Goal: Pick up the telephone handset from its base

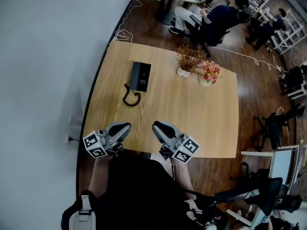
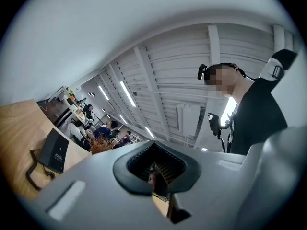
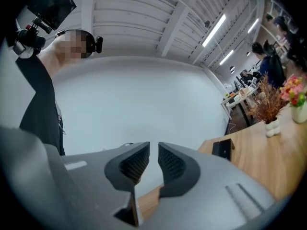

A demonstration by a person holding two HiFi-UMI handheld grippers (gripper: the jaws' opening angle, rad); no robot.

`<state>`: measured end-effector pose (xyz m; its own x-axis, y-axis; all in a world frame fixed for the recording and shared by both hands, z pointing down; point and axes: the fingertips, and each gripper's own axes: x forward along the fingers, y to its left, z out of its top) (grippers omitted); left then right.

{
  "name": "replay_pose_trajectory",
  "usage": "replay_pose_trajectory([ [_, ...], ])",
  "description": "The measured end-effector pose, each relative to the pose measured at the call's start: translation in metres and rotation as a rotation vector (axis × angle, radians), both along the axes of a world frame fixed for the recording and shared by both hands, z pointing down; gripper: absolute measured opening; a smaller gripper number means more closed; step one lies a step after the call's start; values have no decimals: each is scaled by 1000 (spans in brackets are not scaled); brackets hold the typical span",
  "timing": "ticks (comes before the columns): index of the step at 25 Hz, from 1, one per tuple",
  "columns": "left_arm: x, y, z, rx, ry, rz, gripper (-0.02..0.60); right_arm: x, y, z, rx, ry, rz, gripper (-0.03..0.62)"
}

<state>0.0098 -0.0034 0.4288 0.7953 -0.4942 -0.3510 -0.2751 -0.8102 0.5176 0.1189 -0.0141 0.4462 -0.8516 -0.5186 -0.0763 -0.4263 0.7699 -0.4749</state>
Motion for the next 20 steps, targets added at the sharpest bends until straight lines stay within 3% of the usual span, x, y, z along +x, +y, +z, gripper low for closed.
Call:
replay_pose_trajectory([
  [6, -52, -47, 1, 21, 52, 35, 3, -50, -29, -10, 0, 65, 58, 58],
  [13, -114, -93, 45, -69, 115, 36, 3, -103, -45, 4, -44, 154, 97, 58],
  [20, -139, -111, 80, -149, 120, 61, -6, -123, -29, 15, -81, 220, 147, 58],
])
